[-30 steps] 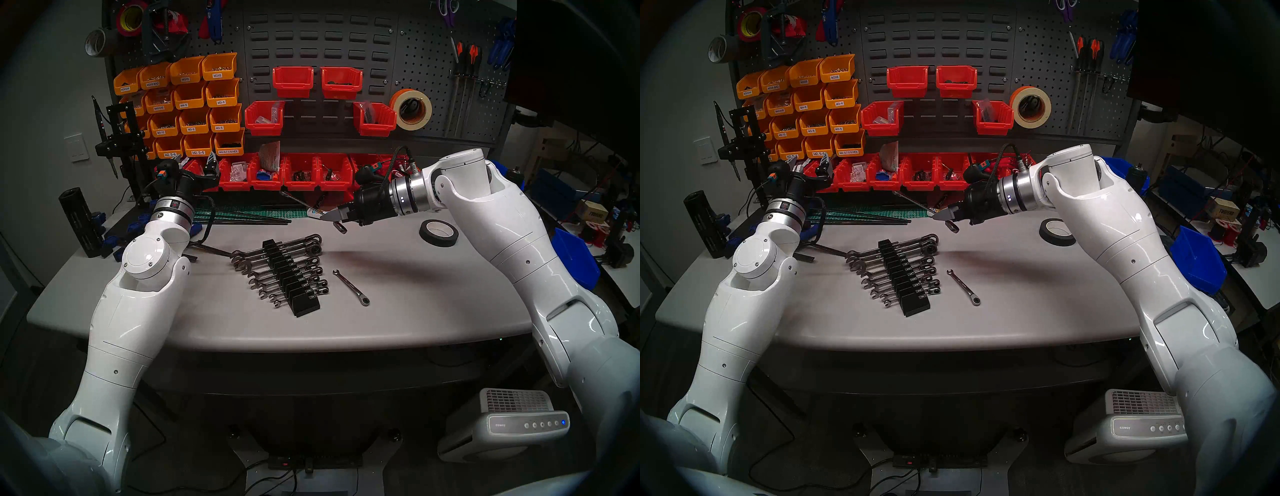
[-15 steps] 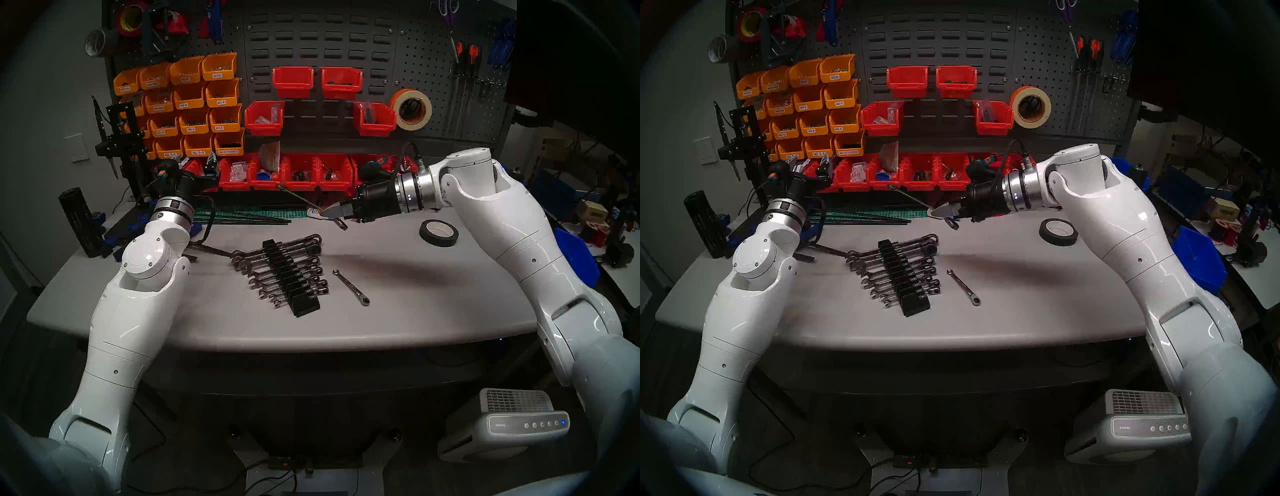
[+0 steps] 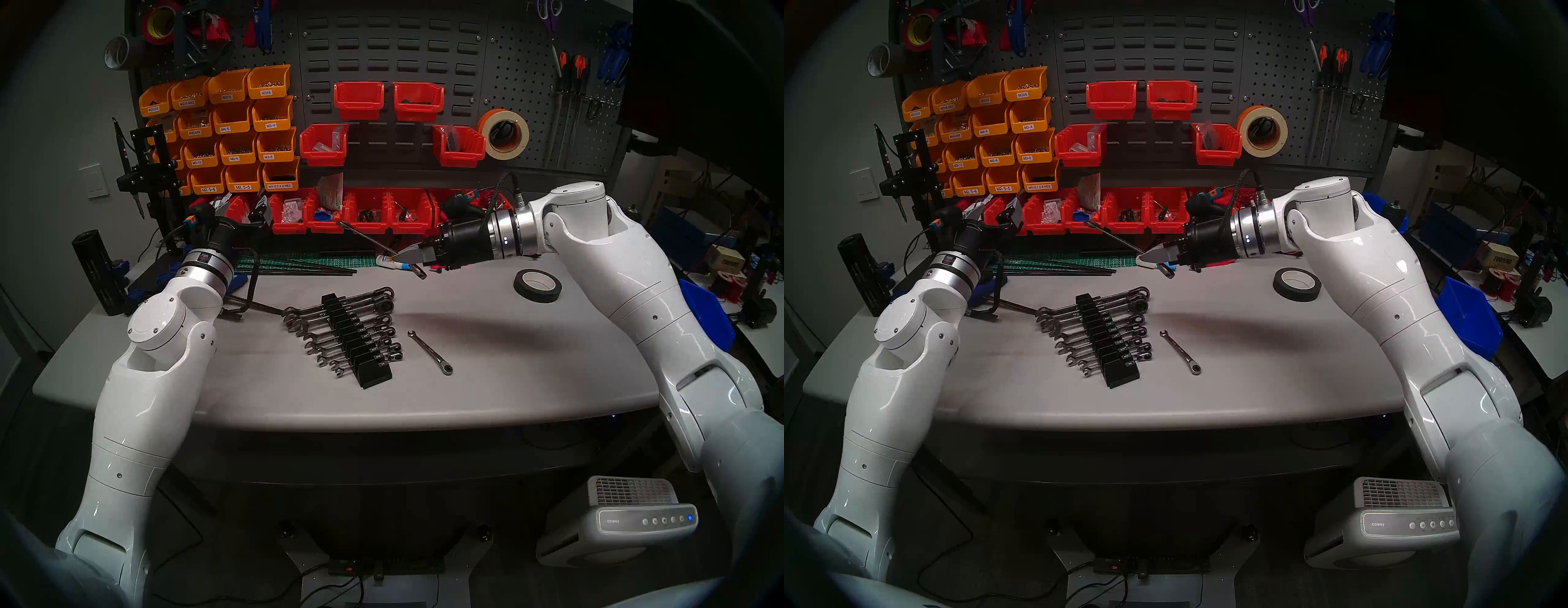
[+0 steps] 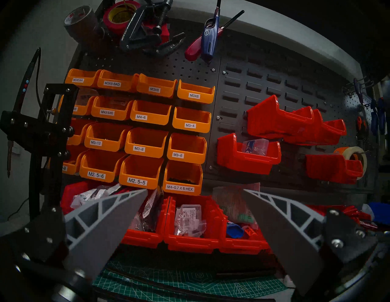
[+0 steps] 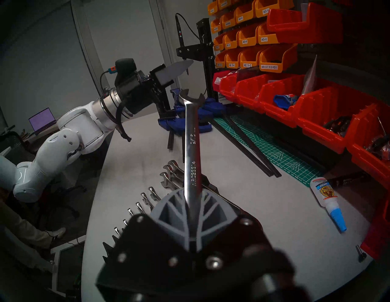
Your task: Put the wrenches on the table into the correct slot in the case
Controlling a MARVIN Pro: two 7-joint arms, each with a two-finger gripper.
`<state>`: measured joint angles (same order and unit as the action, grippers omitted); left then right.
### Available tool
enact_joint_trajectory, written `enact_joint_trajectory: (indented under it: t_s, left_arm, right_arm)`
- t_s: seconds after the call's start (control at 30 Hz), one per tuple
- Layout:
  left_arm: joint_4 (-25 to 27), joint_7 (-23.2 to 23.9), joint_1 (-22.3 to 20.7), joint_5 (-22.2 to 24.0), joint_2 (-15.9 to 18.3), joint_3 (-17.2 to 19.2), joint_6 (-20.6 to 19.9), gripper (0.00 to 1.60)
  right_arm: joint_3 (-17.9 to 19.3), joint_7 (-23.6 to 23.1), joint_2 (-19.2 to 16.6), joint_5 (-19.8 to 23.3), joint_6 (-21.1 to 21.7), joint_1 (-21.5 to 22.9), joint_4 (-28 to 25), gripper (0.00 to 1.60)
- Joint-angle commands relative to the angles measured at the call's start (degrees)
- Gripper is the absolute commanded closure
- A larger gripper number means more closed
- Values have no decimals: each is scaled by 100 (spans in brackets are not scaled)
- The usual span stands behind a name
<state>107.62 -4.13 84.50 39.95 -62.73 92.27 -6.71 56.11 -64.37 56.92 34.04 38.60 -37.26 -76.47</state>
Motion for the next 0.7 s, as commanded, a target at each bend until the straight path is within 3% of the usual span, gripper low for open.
enact_joint_trajectory:
  t_s: [0.0,0.33,0.67]
  left_arm:
    - [688,335,263,762,91,435,-403,0]
    - [1216,678,745,1802,212,782,-1434,0]
    - [1875,333,989,2672,163,1231,-2592,0]
  right_arm:
    - [89,-28,123,-7,-202,258,0,160]
    - [5,8,250,-134,-396,307,83,160]
    - [-210,14,482,-507,-877,433,280,160]
